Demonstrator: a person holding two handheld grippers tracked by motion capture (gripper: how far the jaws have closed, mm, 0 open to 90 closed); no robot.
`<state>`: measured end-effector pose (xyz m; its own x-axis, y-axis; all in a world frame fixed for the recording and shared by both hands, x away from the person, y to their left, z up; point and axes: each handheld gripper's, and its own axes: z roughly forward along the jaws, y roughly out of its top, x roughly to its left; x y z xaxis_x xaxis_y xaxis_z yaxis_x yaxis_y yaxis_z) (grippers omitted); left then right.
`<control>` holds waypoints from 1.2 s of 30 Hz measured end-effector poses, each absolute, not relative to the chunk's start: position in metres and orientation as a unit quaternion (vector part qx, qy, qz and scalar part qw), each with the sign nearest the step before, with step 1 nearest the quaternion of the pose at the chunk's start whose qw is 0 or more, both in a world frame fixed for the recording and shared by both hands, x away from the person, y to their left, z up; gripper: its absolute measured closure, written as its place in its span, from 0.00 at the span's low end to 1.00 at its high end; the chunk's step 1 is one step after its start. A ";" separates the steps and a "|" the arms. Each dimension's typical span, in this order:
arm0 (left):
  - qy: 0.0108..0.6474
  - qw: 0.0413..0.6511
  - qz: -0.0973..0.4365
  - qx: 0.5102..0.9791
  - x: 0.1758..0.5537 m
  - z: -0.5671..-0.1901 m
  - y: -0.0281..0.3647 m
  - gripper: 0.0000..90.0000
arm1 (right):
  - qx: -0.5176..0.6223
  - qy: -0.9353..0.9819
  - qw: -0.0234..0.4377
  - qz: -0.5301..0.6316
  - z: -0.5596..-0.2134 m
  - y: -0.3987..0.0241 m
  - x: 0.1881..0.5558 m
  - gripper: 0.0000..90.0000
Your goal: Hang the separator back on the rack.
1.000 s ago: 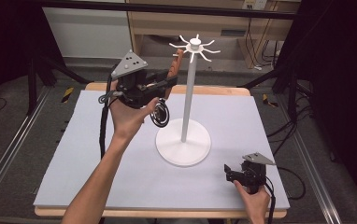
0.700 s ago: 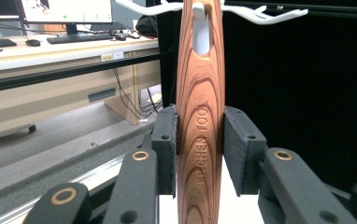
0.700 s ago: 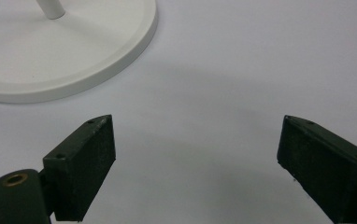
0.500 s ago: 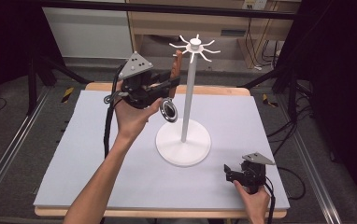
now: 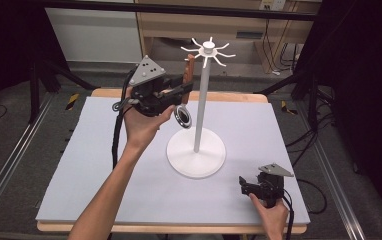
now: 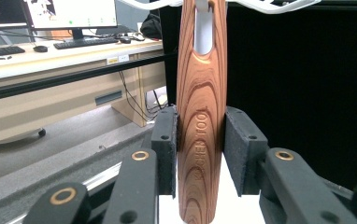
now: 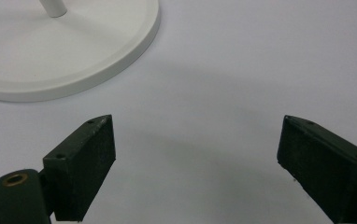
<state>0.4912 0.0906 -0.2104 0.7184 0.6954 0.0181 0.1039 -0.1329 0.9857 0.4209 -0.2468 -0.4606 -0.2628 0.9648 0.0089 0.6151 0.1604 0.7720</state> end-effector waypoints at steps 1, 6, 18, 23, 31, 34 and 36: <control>0.281 0.597 0.248 0.710 0.491 -0.211 0.091 0.74 | 0.550 0.718 0.256 0.342 -0.461 -0.247 0.421 0.13; 0.281 0.592 0.247 0.714 0.490 -0.212 0.094 0.72 | 0.550 0.718 0.256 0.342 -0.461 -0.247 0.421 0.13; 0.282 0.581 0.248 0.722 0.483 -0.228 0.112 0.67 | 0.554 0.714 0.255 0.344 -0.461 -0.248 0.420 0.13; 0.286 0.575 0.252 0.724 0.476 -0.236 0.125 0.63 | 0.551 0.717 0.256 0.341 -0.461 -0.247 0.421 0.13; 0.293 0.563 0.253 0.731 0.463 -0.261 0.146 0.57 | 0.550 0.716 0.257 0.343 -0.461 -0.248 0.421 0.13; 0.299 0.558 0.251 0.732 0.461 -0.274 0.155 0.55 | 0.552 0.715 0.256 0.344 -0.461 -0.247 0.420 0.13; 0.305 0.551 0.251 0.735 0.459 -0.283 0.160 0.54 | 0.552 0.716 0.256 0.342 -0.461 -0.247 0.420 0.13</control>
